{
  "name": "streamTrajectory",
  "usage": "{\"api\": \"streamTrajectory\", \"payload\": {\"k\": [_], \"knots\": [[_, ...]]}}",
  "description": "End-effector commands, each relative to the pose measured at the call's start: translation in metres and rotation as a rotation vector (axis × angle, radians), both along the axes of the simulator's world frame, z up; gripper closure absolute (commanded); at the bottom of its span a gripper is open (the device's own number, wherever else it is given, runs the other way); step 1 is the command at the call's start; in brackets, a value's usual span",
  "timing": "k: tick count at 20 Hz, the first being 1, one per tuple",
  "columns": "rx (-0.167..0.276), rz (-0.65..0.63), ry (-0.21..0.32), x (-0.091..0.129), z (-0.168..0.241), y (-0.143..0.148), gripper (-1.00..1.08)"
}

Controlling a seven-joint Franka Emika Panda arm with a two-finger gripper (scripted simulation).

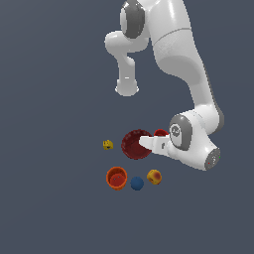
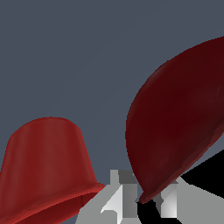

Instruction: Pick up a designated object from a clutter of objects.

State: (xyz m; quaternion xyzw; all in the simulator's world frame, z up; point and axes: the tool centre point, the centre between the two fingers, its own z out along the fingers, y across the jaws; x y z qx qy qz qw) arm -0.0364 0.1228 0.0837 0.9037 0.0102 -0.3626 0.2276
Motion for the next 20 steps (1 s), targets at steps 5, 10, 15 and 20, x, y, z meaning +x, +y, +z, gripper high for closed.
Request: {"api": "streamTrajectory", "payload": {"k": [5, 10, 15, 20], "knots": [[0.000, -0.001, -0.002, -0.015, 0.047, -0.017, 1.08], [0.000, -0.001, -0.002, -0.031, 0.092, -0.034, 1.08], [0.000, -0.002, -0.001, -0.047, 0.141, -0.051, 1.08], [0.000, -0.002, -0.001, -0.064, 0.193, -0.070, 1.08]]}}
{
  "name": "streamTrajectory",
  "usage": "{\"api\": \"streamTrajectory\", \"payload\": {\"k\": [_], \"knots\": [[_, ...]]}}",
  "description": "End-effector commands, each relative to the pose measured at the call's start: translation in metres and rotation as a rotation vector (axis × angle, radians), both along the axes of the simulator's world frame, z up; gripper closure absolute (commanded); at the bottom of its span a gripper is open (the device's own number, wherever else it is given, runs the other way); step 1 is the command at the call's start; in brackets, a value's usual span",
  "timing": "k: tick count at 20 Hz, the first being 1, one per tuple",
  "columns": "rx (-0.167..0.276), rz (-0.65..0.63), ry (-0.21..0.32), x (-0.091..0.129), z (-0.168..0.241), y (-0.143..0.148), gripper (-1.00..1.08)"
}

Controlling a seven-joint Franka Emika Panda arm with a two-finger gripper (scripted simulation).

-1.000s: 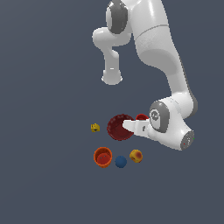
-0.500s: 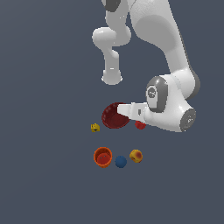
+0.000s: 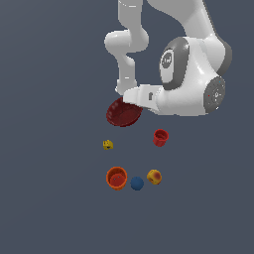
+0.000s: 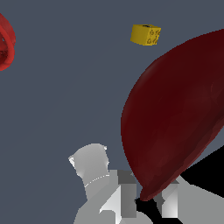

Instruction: Pick up a designated object from a clutter of objects.

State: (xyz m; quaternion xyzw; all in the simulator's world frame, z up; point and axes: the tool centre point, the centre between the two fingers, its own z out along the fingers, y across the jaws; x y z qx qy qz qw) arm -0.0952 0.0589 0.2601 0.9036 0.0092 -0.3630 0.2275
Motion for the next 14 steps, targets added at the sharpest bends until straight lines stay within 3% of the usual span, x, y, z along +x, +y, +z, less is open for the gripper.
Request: {"api": "streamTrajectory", "payload": {"k": [1, 14], "knots": [[0.000, -0.001, -0.001, -0.008, 0.026, -0.009, 1.08], [0.000, -0.001, 0.000, -0.033, 0.115, -0.040, 1.08]]}}
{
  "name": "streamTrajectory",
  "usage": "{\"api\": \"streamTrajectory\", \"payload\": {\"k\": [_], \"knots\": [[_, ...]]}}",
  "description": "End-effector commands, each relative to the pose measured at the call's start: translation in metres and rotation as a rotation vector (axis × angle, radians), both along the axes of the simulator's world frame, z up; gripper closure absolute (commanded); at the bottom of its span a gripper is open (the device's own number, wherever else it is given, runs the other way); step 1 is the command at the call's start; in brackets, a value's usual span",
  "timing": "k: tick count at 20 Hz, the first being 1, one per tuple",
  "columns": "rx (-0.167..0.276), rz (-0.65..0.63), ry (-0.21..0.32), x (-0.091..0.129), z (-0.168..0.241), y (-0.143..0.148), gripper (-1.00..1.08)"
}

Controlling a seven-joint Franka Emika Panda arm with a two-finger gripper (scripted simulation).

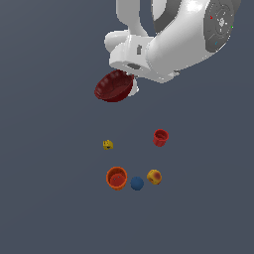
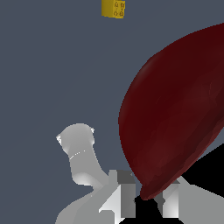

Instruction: Pick up a designated object from a clutter of objects.

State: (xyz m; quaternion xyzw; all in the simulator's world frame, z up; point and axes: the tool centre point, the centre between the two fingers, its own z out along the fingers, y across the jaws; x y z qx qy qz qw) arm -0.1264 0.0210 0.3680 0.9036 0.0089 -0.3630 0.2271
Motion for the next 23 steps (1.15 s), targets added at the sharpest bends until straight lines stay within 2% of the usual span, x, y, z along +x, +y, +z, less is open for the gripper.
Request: {"api": "streamTrajectory", "payload": {"k": [1, 12, 23], "knots": [[0.000, 0.000, 0.000, -0.002, 0.009, -0.003, 1.08], [-0.001, 0.002, 0.001, -0.001, 0.010, -0.003, 1.08], [0.000, 0.001, 0.001, -0.001, 0.041, -0.015, 1.08]]}}
